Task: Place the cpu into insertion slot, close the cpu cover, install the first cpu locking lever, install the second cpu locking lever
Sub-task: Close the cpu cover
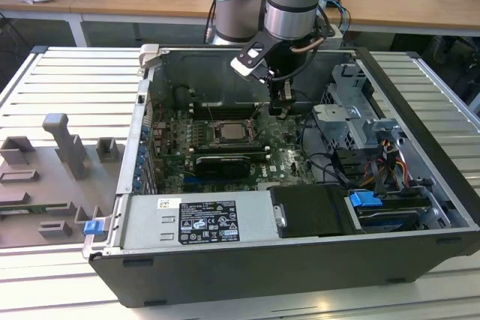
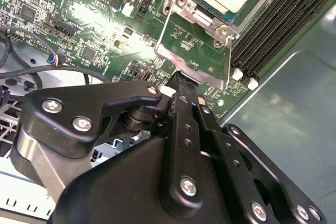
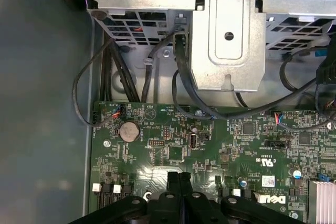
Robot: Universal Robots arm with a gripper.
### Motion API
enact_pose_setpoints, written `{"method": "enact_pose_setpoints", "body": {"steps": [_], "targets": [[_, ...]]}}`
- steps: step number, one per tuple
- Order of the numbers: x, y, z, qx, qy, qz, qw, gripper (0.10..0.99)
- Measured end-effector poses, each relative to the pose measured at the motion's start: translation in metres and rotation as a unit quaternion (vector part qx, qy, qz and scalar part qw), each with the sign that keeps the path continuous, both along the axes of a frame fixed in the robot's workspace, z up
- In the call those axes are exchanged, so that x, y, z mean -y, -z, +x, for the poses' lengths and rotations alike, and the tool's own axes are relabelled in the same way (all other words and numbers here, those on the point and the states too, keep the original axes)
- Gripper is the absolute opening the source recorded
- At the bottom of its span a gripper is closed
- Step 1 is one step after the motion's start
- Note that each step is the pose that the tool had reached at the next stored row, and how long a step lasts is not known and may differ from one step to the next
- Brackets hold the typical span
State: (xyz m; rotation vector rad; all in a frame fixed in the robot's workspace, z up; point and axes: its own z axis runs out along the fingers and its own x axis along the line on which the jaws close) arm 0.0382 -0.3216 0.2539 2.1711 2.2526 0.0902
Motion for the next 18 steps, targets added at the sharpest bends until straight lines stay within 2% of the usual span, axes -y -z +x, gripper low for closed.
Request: {"method": "enact_pose_setpoints", "body": {"steps": [6,12,18], "targets": [[0.0,0.0001,-0.0054,0.0,0.0,0.0,1.0,0.106],[0.0,0.0002,-0.0216,0.0,0.0,0.0,1.0,0.106],[0.0,0.0003,-0.0337,0.0,0.0,0.0,1.0,0.106]]}}
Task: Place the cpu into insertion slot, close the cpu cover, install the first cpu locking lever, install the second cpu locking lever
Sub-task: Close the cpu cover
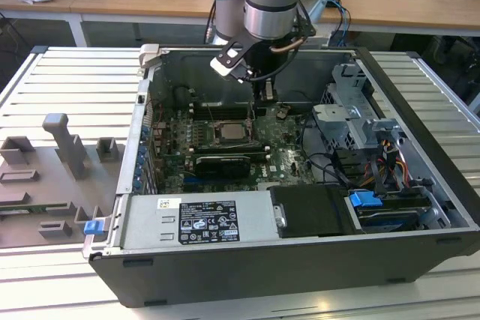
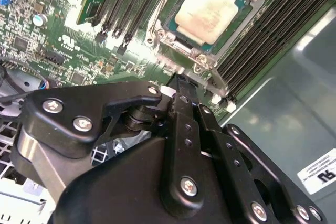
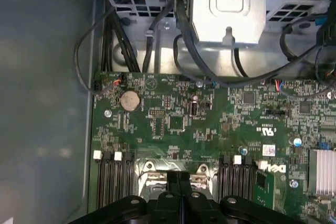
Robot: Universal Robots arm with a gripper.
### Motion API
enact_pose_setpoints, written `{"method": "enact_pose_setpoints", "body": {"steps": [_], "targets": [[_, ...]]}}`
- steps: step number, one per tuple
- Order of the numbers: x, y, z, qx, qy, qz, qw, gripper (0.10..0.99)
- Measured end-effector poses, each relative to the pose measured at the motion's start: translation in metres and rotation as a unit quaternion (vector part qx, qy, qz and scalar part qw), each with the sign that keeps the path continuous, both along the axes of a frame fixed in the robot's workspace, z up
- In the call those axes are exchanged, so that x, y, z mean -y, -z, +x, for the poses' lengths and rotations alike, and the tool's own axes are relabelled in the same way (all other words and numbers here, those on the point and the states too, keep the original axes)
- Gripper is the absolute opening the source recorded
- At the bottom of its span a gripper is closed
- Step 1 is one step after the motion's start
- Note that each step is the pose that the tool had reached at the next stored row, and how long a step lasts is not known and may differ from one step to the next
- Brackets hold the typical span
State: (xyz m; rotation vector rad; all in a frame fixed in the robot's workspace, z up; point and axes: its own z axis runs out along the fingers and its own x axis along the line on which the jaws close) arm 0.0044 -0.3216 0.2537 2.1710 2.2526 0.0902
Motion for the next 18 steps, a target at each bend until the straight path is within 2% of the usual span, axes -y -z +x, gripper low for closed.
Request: {"method": "enact_pose_setpoints", "body": {"steps": [13,18], "targets": [[0.0,0.0006,-0.019,0.0,0.0,0.0,1.0,0.106],[0.0,0.0017,-0.031,0.0,0.0,0.0,1.0,0.106]]}}
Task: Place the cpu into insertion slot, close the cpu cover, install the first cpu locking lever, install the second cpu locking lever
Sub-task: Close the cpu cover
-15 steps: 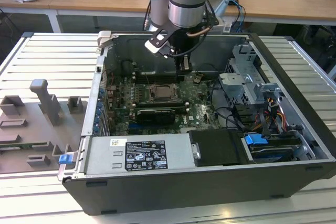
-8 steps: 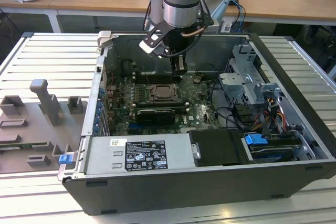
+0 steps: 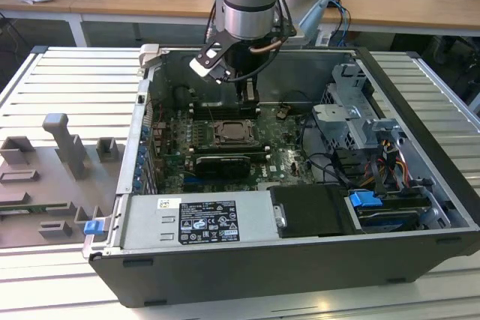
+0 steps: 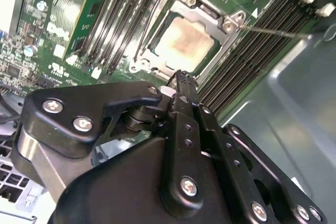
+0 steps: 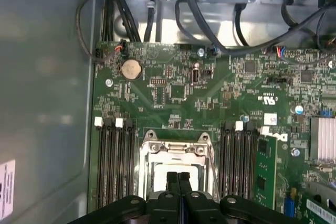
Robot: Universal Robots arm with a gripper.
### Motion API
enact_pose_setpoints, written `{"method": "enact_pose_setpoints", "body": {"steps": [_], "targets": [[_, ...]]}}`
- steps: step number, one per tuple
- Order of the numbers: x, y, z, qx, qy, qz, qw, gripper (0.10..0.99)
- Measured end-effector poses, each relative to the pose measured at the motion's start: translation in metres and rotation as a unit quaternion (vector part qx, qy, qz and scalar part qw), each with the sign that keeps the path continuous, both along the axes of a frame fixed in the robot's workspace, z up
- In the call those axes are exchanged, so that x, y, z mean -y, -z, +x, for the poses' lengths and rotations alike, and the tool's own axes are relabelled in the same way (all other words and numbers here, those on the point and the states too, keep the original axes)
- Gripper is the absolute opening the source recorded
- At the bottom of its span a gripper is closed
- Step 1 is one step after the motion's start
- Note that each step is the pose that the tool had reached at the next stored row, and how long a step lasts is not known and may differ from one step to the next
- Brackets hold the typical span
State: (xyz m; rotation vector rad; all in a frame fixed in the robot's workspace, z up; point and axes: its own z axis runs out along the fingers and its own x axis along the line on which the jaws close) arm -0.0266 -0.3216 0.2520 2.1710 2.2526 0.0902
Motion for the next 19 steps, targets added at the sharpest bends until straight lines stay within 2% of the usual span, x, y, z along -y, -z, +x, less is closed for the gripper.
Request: {"method": "enact_pose_setpoints", "body": {"steps": [6,11,19], "targets": [[0.0,0.014,-0.0128,0.0,-0.002,0.0,1.0,0.106],[0.0,0.0159,-0.0147,-0.0008,-0.005,-0.0001,1.0,0.106],[-0.0001,0.0165,-0.0187,-0.0007,-0.006,0.0001,1.0,0.106]]}}
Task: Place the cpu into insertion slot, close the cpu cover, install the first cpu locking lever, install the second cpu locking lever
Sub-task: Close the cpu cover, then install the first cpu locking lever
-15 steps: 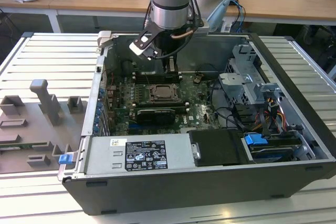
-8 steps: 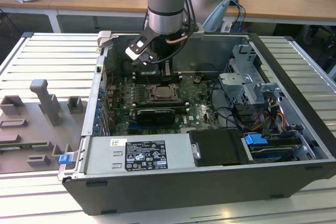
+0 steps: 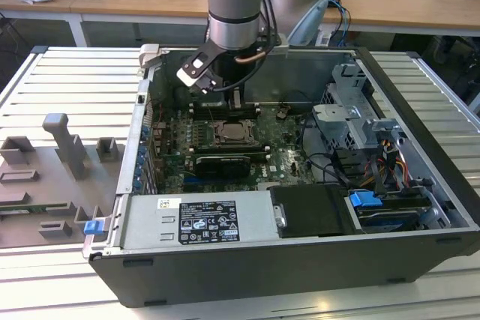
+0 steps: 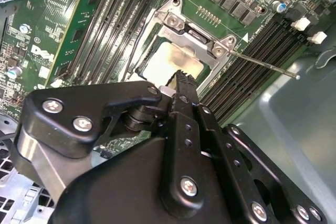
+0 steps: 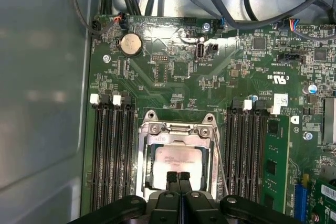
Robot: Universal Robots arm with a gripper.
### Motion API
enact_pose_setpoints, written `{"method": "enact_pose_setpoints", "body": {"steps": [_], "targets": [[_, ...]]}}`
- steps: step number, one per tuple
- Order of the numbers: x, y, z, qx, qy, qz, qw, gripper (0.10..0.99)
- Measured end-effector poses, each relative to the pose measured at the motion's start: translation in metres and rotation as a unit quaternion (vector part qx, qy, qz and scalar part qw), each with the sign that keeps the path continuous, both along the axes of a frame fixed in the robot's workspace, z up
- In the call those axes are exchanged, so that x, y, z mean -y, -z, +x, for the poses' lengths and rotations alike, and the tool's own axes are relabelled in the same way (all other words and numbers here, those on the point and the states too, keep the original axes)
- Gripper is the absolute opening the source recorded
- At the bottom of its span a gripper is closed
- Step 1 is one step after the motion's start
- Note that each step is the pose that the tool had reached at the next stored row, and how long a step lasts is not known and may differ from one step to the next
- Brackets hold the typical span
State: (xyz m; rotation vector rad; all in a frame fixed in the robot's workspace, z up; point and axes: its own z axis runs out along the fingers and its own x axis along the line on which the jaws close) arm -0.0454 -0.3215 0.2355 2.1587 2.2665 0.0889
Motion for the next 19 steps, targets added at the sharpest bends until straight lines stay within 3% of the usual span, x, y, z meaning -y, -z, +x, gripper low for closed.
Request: {"method": "enact_pose_setpoints", "body": {"steps": [5,14,16,19], "targets": [[0.0,-0.0001,-0.0018,0.0,0.0,0.0,1.0,0.106],[0.0,-0.0068,-0.002,0.0,0.0,0.002,1.0,0.106],[0.0,-0.009,-0.002,0.0,0.0,0.002,1.0,0.106],[0.0,-0.0183,-0.002,0.0,0.0,0.002,1.0,0.106]]}}
